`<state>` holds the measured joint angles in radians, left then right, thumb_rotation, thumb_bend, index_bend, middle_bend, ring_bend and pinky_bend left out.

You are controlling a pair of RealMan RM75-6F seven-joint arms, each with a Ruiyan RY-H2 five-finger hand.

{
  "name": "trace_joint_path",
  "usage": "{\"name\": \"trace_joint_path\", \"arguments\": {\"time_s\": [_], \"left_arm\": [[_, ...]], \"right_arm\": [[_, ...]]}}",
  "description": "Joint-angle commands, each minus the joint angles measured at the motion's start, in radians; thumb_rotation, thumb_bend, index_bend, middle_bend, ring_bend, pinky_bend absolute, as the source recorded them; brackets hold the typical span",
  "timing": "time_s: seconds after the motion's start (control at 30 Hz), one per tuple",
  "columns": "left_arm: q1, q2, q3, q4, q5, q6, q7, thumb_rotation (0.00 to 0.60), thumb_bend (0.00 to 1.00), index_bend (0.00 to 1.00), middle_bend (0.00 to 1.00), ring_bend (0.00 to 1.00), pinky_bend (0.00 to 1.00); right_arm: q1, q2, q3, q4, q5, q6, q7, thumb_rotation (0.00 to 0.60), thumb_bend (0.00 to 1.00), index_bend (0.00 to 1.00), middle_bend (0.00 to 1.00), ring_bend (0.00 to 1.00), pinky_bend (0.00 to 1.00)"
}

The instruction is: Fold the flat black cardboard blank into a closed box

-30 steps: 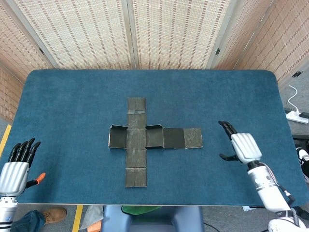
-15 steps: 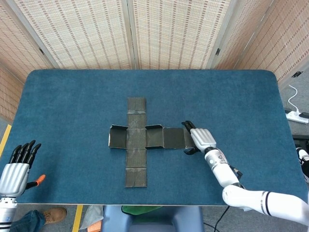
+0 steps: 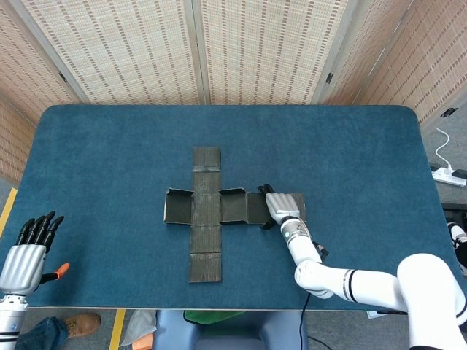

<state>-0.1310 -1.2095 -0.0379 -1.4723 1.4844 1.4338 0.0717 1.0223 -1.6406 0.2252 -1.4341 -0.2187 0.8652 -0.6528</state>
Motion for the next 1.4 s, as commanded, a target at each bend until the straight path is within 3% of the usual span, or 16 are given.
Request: {"name": "trace_joint_path", "arguments": {"time_s": [0.03, 0.9, 1.1, 1.23, 1.33, 1.4], "left_arm": [[-0.003, -0.003, 0.001, 0.006, -0.002, -0.007, -0.002, 0.600, 0.19, 0.00, 0.00, 0.00, 0.04], [-0.008, -0.013, 0.003, 0.022, -0.019, -0.028, -0.013, 0.600, 0.19, 0.00, 0.00, 0.00, 0.03], [-0.027, -0.006, -0.007, 0.019, -0.028, -0.059, -0.049, 0.600, 0.19, 0.00, 0.00, 0.00, 0.03], [-0.049, -0.027, -0.035, 0.034, -0.014, -0.039, -0.058, 0.600, 0.19, 0.03, 0.00, 0.00, 0.04], [-0.082, -0.055, -0.063, 0.055, 0.000, -0.035, -0.061, 0.600, 0.21, 0.17, 0.05, 0.18, 0.11], [-0.118, -0.078, -0.087, 0.068, 0.001, -0.057, -0.089, 0.600, 0.23, 0.29, 0.17, 0.46, 0.26]], "right_arm": [[0.015, -0.016, -0.006, 0.020, 0.020, -0.004, -0.014, 0.600, 0.17, 0.00, 0.00, 0.70, 0.98], [0.112, -0.087, -0.031, 0.128, 0.147, 0.014, -0.159, 0.600, 0.17, 0.00, 0.01, 0.70, 0.98], [0.135, -0.112, -0.034, 0.133, 0.166, 0.063, -0.220, 0.600, 0.25, 0.22, 0.15, 0.70, 0.98], [0.113, -0.099, -0.021, 0.100, 0.119, 0.065, -0.184, 0.600, 0.29, 0.28, 0.23, 0.71, 0.99], [0.082, -0.076, -0.015, 0.061, 0.055, 0.060, -0.132, 0.600, 0.30, 0.31, 0.29, 0.72, 0.99], [0.062, -0.057, -0.017, 0.032, 0.020, 0.053, -0.103, 0.600, 0.30, 0.32, 0.32, 0.72, 0.99]]}}
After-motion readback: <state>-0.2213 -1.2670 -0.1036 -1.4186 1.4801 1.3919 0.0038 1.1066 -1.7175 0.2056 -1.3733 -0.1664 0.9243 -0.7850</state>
